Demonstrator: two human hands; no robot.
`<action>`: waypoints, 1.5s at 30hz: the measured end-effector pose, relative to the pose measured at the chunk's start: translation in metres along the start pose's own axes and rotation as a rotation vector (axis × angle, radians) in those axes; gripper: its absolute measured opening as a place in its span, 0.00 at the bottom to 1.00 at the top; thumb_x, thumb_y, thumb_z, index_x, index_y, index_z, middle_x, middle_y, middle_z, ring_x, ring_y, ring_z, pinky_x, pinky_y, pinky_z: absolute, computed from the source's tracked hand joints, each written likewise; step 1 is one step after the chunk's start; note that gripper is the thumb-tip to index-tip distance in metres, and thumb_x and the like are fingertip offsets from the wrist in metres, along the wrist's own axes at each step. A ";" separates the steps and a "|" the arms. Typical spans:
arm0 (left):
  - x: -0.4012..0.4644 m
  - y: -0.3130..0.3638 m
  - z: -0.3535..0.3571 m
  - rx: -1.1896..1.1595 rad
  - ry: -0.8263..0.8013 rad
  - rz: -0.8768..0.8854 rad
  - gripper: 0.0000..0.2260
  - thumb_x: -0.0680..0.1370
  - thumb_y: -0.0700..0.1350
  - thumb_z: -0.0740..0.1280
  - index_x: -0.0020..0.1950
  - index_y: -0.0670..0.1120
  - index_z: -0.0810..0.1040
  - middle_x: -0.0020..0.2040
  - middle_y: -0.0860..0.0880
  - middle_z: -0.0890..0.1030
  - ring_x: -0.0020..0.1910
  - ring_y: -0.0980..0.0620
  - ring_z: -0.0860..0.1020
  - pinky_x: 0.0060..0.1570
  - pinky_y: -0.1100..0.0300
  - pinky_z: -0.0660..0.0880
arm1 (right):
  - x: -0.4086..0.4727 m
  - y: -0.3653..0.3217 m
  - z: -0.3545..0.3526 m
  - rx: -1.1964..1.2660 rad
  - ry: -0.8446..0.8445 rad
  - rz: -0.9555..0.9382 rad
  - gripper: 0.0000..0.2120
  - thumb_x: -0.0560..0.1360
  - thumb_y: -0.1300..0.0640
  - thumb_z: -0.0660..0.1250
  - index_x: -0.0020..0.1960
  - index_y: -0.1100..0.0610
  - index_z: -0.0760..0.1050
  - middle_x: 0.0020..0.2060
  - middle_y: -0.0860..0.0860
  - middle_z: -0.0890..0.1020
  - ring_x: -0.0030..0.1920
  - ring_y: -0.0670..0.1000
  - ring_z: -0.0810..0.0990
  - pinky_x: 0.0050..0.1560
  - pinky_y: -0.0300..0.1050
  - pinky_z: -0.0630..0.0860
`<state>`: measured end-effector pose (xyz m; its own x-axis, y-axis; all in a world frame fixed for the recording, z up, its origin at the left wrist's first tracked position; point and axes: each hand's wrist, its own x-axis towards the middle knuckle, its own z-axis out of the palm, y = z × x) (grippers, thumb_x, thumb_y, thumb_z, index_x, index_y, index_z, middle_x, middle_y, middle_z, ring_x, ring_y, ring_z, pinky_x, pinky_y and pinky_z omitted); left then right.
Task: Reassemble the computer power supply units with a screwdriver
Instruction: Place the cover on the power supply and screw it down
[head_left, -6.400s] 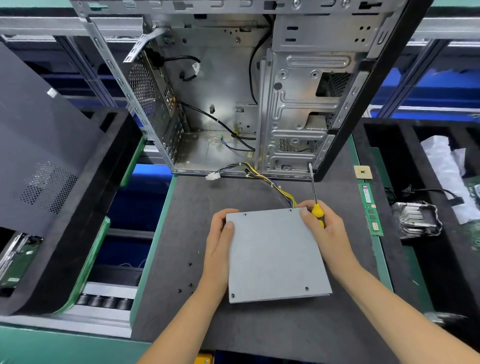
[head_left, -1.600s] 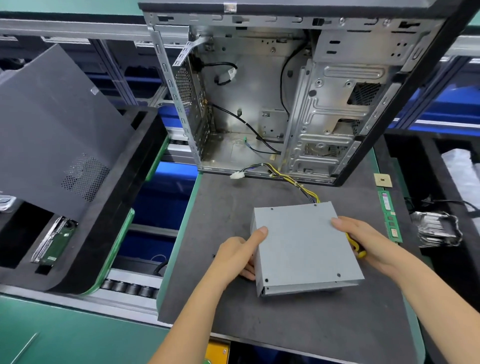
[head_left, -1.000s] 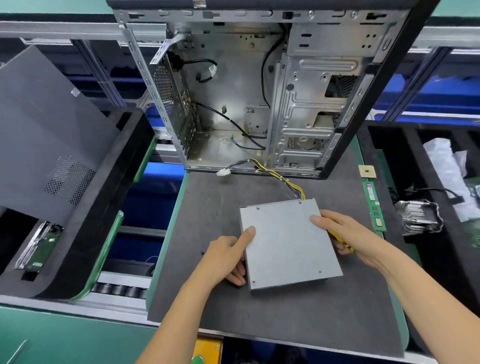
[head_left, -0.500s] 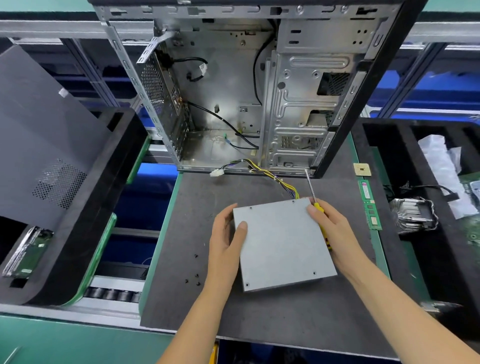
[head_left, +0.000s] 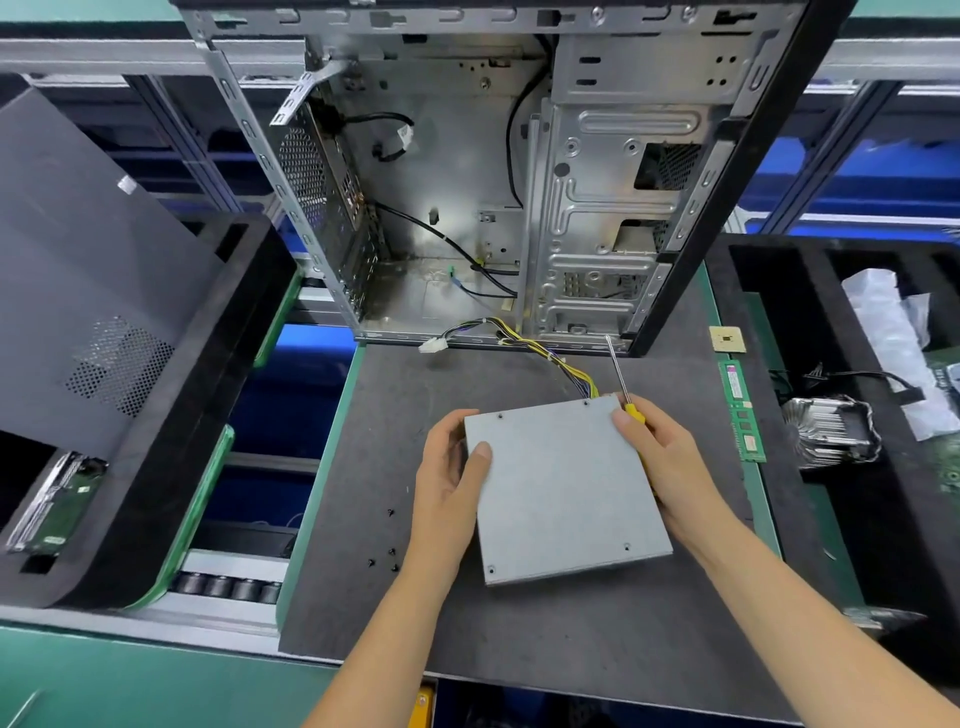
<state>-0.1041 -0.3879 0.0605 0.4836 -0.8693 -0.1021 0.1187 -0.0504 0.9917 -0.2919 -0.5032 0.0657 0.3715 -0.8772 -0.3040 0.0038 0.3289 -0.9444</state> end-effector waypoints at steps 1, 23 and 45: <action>0.001 -0.001 0.000 0.000 0.000 -0.003 0.14 0.81 0.37 0.63 0.65 0.48 0.72 0.61 0.50 0.79 0.61 0.55 0.77 0.54 0.63 0.75 | 0.000 0.000 0.000 0.002 -0.001 0.003 0.10 0.76 0.51 0.67 0.56 0.49 0.79 0.48 0.52 0.83 0.45 0.50 0.80 0.43 0.47 0.77; -0.010 0.012 -0.102 0.823 0.069 -0.131 0.05 0.72 0.36 0.74 0.46 0.41 0.81 0.40 0.45 0.79 0.35 0.53 0.72 0.37 0.74 0.69 | 0.004 -0.058 0.023 -0.387 0.048 -0.226 0.10 0.80 0.55 0.62 0.59 0.50 0.77 0.27 0.44 0.70 0.23 0.44 0.66 0.22 0.38 0.65; 0.036 0.075 -0.049 -0.355 -0.006 -0.139 0.06 0.78 0.37 0.67 0.53 0.36 0.79 0.39 0.48 0.83 0.40 0.55 0.81 0.43 0.65 0.78 | -0.021 -0.097 0.056 -0.585 -0.300 -0.279 0.04 0.75 0.56 0.70 0.49 0.50 0.77 0.42 0.44 0.84 0.31 0.41 0.75 0.28 0.38 0.70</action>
<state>-0.0353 -0.3990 0.1277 0.4366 -0.8692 -0.2321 0.4761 0.0043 0.8794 -0.2483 -0.4971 0.1707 0.6693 -0.7394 -0.0727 -0.3315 -0.2097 -0.9198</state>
